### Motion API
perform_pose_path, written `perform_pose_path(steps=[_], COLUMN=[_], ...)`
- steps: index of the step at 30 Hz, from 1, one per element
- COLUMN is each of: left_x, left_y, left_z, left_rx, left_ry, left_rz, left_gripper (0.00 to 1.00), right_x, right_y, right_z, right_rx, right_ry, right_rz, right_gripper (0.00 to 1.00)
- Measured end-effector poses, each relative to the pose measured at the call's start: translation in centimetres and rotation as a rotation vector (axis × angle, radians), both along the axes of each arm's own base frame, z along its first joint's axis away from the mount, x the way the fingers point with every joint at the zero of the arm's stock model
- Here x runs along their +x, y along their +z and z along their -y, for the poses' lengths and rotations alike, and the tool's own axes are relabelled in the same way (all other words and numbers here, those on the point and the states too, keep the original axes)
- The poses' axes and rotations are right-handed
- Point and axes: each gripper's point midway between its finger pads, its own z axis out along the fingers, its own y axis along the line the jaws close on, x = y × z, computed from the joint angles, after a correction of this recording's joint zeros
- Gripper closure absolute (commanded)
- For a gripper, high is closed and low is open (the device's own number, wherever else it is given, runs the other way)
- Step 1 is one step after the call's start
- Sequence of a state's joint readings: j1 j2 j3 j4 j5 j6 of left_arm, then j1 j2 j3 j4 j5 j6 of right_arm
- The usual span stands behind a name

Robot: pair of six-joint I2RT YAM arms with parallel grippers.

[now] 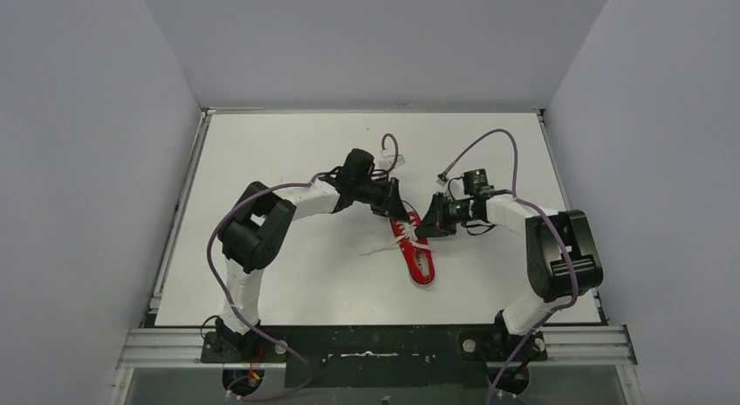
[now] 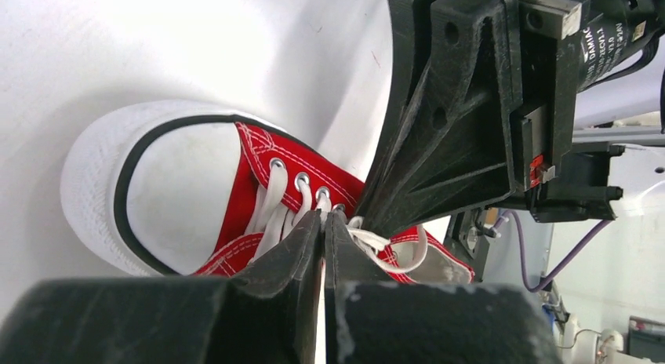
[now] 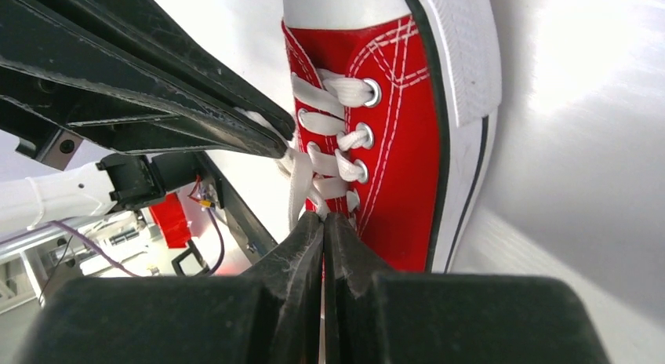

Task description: Tie the shoes

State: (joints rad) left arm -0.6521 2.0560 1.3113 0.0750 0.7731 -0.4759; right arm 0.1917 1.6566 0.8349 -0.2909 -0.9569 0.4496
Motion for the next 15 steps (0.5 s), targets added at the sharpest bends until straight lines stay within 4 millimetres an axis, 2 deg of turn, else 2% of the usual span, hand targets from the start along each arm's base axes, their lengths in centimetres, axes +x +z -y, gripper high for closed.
perform_pose_path(steps=[8, 15], left_x=[-1.6, -3.4], left_y=[0.0, -1.7], left_z=[-1.2, -2.5], left_rx=[-0.030, -0.036], left_ry=[0.072, 0.159], left_rz=[-0.080, -0.190], left_gripper=[1.00, 1.00], right_x=[0.1, 0.6], right_y=[0.6, 0.1], right_z=[1.2, 2.3], right_rx=[-0.097, -0.157], right_ry=[-0.045, -0.077], right_rz=[0.018, 0.017], right_gripper=[1.00, 1.00])
